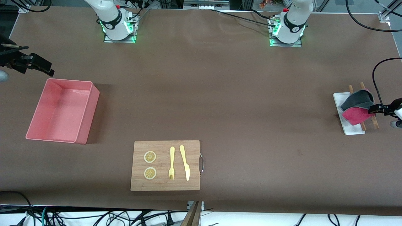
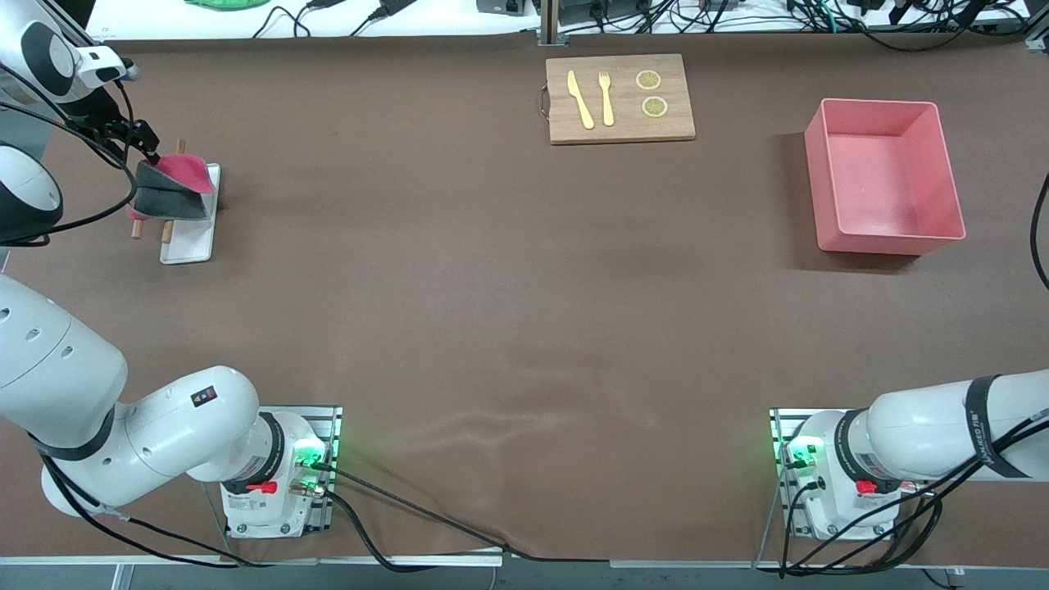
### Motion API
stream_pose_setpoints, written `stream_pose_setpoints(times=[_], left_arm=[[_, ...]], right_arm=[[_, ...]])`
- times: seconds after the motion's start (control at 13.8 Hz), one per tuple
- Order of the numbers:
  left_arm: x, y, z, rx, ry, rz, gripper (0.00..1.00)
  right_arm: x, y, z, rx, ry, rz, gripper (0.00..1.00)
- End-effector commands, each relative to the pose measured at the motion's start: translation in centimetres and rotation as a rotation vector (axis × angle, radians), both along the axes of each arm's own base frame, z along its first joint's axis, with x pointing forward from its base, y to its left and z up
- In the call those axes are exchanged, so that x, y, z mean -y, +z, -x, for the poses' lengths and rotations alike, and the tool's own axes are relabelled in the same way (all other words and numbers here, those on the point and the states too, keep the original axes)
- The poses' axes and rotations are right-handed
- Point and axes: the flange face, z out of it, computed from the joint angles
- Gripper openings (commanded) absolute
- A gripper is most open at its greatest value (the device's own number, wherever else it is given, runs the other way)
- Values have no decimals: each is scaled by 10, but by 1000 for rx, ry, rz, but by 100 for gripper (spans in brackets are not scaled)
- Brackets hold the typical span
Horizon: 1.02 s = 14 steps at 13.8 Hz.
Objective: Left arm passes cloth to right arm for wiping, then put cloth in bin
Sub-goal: 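Lower the left gripper and grasp the pink-grey cloth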
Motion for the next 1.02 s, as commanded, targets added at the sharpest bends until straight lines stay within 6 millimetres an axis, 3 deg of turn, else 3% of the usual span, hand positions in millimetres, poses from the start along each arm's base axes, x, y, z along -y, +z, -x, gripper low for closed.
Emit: stream_pose_setpoints(times=[0.0,0.22,0.44,0.65,0.87,0.95], left_arm=[[-1,1,-1,-6,-15,3,59],[-1,1,0,-7,-13,3,50],[-1,1,0,-8,-13,3,28],[2,2,-2,-5,-9,1,20],[3,1,-2,-9,-8,3,0],[5,3,-3,-12,-10,4,0]], right_arm=[[1,4,-1,6,12,-11,100],[1,4,-1,6,12,-11,100],[1,4,-1,6,12,-11,100],[1,4,-1,6,10,-11,100],[1,4,-1,6,10,-11,100],[1,4,-1,6,10,-11,100]])
